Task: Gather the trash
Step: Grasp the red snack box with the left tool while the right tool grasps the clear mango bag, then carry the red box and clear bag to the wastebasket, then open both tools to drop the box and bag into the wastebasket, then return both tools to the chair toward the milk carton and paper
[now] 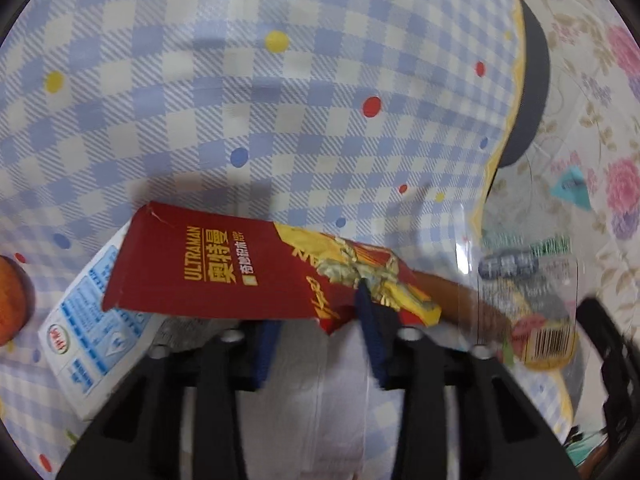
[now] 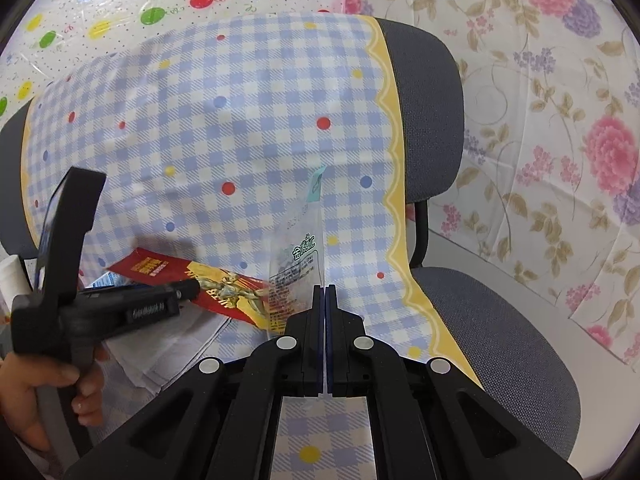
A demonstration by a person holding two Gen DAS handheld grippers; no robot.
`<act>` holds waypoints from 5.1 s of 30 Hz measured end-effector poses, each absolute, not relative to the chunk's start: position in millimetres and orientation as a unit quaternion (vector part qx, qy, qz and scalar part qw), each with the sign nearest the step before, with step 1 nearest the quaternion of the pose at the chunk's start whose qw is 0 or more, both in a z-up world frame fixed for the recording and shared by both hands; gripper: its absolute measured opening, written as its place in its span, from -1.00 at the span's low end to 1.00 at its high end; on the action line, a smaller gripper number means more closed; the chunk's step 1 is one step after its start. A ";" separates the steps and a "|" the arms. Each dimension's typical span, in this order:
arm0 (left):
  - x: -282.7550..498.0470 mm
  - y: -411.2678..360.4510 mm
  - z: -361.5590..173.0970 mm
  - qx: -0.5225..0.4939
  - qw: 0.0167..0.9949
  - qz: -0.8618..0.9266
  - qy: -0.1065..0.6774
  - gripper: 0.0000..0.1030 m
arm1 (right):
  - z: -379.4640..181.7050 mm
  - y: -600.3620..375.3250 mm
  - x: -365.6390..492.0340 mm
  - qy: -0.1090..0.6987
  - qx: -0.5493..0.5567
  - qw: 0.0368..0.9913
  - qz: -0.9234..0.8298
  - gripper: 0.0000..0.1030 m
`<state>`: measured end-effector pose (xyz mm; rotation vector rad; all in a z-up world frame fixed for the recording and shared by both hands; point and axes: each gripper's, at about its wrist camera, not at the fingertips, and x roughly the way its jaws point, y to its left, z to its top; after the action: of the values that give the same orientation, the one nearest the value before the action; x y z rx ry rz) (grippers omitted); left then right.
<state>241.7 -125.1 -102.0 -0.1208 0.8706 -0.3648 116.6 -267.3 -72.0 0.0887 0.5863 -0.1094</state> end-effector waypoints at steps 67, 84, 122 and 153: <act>-141.6 -276.9 -107.7 0.137 0.789 -0.517 0.301 -1.00 | -97.0 -366.3 -276.9 0.354 0.111 0.880 -0.297 -0.97; -136.0 -309.8 -133.3 0.185 0.771 -0.507 0.337 -0.98 | -146.0 -386.6 -261.3 0.414 0.116 0.848 -0.310 -0.92; -17.6 -131.9 -50.2 0.073 0.922 -0.243 0.293 -0.06 | -57.1 -292.5 -135.2 0.331 0.083 0.933 -0.113 -0.29; 106.2 9.8 -77.2 0.011 0.935 -0.094 0.342 0.51 | -67.7 -212.0 58.8 0.362 0.060 0.929 0.040 -0.09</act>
<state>106.2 9.8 -77.2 0.0221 0.7000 -0.1932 58.8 -212.0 -67.7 0.1235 0.7423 0.0826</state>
